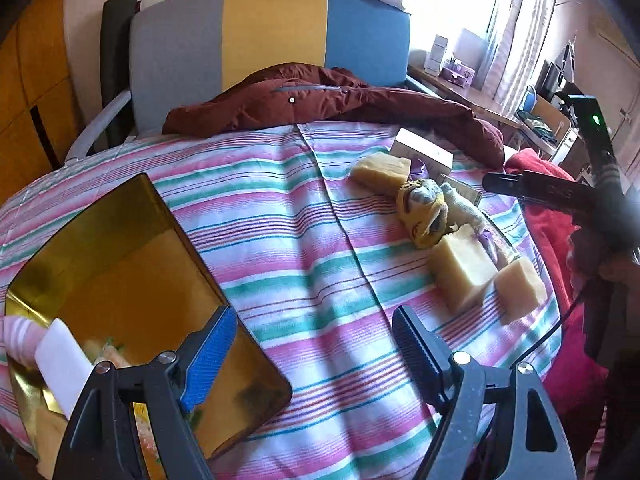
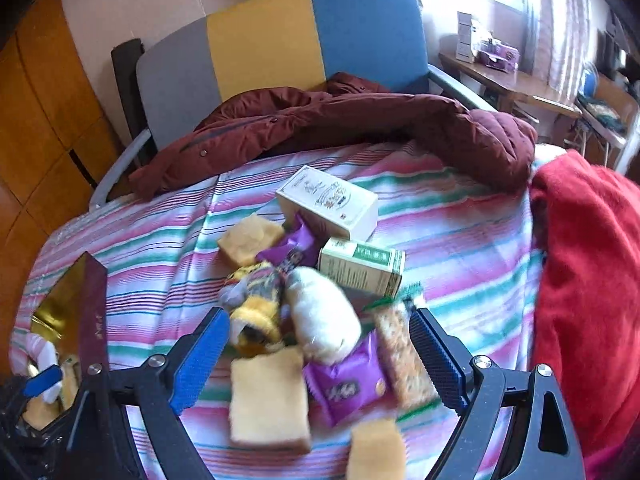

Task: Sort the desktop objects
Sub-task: 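Move both tools back over the remaining pile of items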

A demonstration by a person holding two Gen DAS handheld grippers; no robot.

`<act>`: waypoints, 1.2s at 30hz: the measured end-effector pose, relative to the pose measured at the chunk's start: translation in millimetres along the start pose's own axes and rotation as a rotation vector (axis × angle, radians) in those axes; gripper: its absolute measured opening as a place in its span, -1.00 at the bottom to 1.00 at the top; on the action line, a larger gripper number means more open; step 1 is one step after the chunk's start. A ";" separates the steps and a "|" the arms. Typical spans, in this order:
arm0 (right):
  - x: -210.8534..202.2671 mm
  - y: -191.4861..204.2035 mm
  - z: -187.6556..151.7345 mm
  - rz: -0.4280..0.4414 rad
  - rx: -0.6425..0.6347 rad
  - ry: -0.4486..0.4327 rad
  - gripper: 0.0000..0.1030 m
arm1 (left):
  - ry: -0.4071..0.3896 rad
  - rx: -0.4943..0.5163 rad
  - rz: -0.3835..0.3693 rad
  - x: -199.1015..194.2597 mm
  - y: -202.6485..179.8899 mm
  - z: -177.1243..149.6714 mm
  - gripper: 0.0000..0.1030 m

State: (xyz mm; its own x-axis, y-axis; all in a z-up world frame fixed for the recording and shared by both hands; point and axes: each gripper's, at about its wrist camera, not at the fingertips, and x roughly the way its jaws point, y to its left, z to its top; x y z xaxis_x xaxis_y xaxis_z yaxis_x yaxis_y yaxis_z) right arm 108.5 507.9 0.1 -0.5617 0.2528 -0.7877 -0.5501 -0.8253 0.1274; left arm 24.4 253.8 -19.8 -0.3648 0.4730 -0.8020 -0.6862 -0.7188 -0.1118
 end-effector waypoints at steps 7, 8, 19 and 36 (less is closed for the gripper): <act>31.4 0.2 31.3 -0.054 -0.148 -0.002 0.78 | 0.007 0.001 -0.005 8.6 -2.4 12.7 0.56; 33.9 0.6 33.9 -0.061 -0.162 -0.003 0.78 | 0.006 0.002 -0.005 10.4 -3.6 15.5 0.56; 88.6 4.4 66.9 -0.090 -0.376 0.090 0.78 | 0.049 -0.024 -0.028 31.7 -10.5 37.5 0.56; 123.4 5.7 80.7 -0.021 -0.409 0.099 0.35 | 0.089 -0.060 -0.017 59.6 -11.2 58.7 0.56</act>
State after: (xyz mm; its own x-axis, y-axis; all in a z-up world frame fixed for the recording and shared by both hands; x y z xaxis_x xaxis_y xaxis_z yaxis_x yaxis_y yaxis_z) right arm -13.8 575.2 -47.7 -0.4796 0.2385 -0.8444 -0.2592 -0.9579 -0.1234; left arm -26.6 320.0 -31.9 -0.2937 0.4401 -0.8486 -0.6522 -0.7412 -0.1588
